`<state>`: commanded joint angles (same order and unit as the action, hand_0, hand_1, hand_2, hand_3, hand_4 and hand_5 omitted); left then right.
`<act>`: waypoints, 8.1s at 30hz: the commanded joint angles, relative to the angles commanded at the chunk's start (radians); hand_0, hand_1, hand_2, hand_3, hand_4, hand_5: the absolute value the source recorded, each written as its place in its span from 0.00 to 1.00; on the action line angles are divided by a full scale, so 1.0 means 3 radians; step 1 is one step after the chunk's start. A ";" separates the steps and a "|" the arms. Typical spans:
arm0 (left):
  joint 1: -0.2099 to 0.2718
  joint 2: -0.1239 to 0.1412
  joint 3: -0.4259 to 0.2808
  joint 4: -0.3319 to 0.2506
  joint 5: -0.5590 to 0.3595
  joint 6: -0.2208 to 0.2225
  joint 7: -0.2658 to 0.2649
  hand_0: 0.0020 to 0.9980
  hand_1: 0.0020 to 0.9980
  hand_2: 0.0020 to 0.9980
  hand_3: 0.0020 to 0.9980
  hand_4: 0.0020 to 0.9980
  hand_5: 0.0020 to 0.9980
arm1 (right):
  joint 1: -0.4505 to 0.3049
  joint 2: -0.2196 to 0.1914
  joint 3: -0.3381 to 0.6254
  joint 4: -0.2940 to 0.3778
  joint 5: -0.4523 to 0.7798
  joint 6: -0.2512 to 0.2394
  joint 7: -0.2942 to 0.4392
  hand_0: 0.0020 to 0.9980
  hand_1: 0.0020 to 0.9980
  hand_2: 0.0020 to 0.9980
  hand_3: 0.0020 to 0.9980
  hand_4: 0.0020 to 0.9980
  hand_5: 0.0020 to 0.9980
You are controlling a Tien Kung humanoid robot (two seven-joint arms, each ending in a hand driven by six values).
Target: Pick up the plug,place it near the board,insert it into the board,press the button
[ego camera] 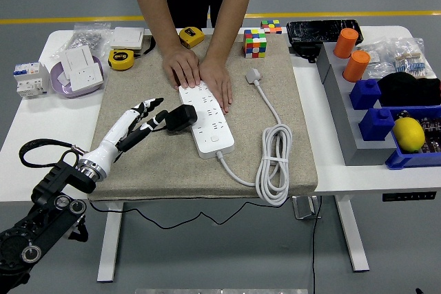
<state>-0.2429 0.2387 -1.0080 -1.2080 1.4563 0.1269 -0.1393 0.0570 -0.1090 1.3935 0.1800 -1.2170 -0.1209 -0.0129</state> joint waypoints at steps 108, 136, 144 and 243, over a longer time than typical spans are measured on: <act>-0.1027 0.0000 0.0961 -0.0201 0.0888 0.0181 0.0359 0.95 0.94 0.87 0.88 1.00 1.00 | 0.0017 -0.0071 -0.0084 0.0000 -0.0052 0.0170 -0.0054 1.00 0.84 0.77 0.81 1.00 0.98; -0.1149 -0.0057 0.1092 -0.0272 0.1318 -0.1319 0.1698 0.13 0.04 0.16 0.94 0.45 0.10 | 0.0028 -0.0085 -0.0105 0.0000 -0.0037 0.0175 -0.0057 0.99 0.84 0.77 0.80 1.00 0.98; -0.1145 -0.0032 0.1143 -0.0226 0.1342 -0.1463 0.1693 0.13 0.04 0.16 0.91 0.44 0.08 | 0.0017 -0.0086 -0.0110 0.0000 -0.0036 0.0173 -0.0057 0.98 0.84 0.77 0.80 1.00 0.98; -0.0778 -0.0050 0.0285 -0.0836 0.0839 -0.1021 0.1052 0.90 0.96 0.93 0.97 0.98 0.46 | 0.0010 -0.0076 -0.0107 0.0000 -0.0011 0.0171 -0.0053 0.98 0.83 0.76 0.80 1.00 0.98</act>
<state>-0.4763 0.2238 -0.9226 -1.4588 1.7080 -0.1794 0.1762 0.0599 -0.1319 1.3615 0.1800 -1.2204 -0.0697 -0.0288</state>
